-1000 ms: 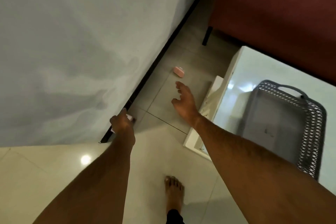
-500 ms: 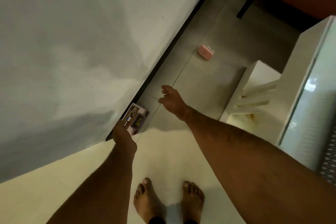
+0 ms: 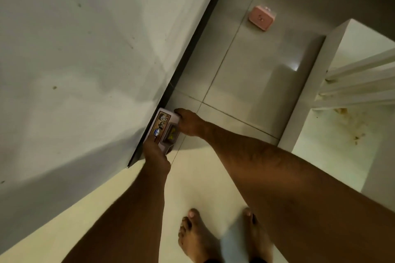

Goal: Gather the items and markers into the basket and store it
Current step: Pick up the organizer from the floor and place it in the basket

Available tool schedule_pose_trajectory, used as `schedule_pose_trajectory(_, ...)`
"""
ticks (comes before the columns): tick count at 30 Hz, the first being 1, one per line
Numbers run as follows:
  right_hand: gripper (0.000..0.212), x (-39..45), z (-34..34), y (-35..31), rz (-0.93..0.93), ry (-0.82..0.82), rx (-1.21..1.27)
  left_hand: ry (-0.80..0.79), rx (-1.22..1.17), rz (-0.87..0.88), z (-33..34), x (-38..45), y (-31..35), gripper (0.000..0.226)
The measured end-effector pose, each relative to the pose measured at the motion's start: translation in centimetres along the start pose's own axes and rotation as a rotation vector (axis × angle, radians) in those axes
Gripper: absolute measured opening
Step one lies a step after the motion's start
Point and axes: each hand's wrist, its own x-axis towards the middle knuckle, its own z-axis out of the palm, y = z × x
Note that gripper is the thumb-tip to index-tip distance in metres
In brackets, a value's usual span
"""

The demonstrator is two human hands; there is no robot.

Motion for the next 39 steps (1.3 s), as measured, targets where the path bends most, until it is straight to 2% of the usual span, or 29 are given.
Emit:
schedule_pose_trajectory(2,0.042,-0.3,0.3,0.6,-0.011,0.047,-0.011,-0.019,0.03,0.002,0.1,-0.2,0.0,0.032)
schedule_pose_trajectory(5,0.037,-1.9,-0.7,1.0,-0.049,0.102,-0.036,-0.028,0.07,-0.005,0.6,-1.6,-0.1,0.029)
schedule_pose_trajectory(8,0.032,-4.9,-3.3,0.5,-0.098,0.165,-0.07,-0.005,0.066,-0.01,1.9,-4.8,0.7,0.025)
schedule_pose_trajectory(11,0.034,-7.7,-6.7,-0.4,-0.144,0.248,-0.103,-0.021,0.051,0.022,4.0,-8.2,2.3,0.033)
schedule_pose_trajectory(14,0.022,-10.4,-10.8,-1.0,-0.192,0.358,-0.112,-0.019,0.062,0.068,7.0,-12.7,5.1,0.034)
schedule_pose_trajectory(18,0.031,-17.1,-16.6,-3.5,-0.234,0.479,0.002,-0.034,0.07,0.147,10.8,-19.3,8.6,0.031)
schedule_pose_trajectory(20,0.032,-20.8,-19.3,-4.9,-0.259,0.542,0.065,-0.053,0.122,0.221,12.8,-22.8,9.7,0.027)
schedule_pose_trajectory(24,0.027,-28.4,-23.3,-6.0,-0.315,0.695,0.186,-0.094,0.272,0.434,16.1,-30.2,10.6,0.047)
schedule_pose_trajectory(28,0.032,-35.2,-26.2,-5.4,-0.367,0.91,0.213,-0.115,0.38,0.638,19.0,-36.6,10.1,0.058)
schedule_pose_trajectory(32,0.034,-41.7,-29.1,-3.0,-0.395,1.159,0.23,-0.209,0.495,0.868,22.2,-43.2,8.0,0.046)
schedule_pose_trajectory(35,0.033,-45.9,-31.6,-0.4,-0.348,1.328,0.216,-0.235,0.542,0.951,25.0,-47.0,5.8,0.047)
schedule_pose_trajectory(39,0.031,-51.0,-35.1,3.9,-0.256,1.524,0.255,-0.353,0.631,1.022,28.7,-51.9,2.2,0.031)
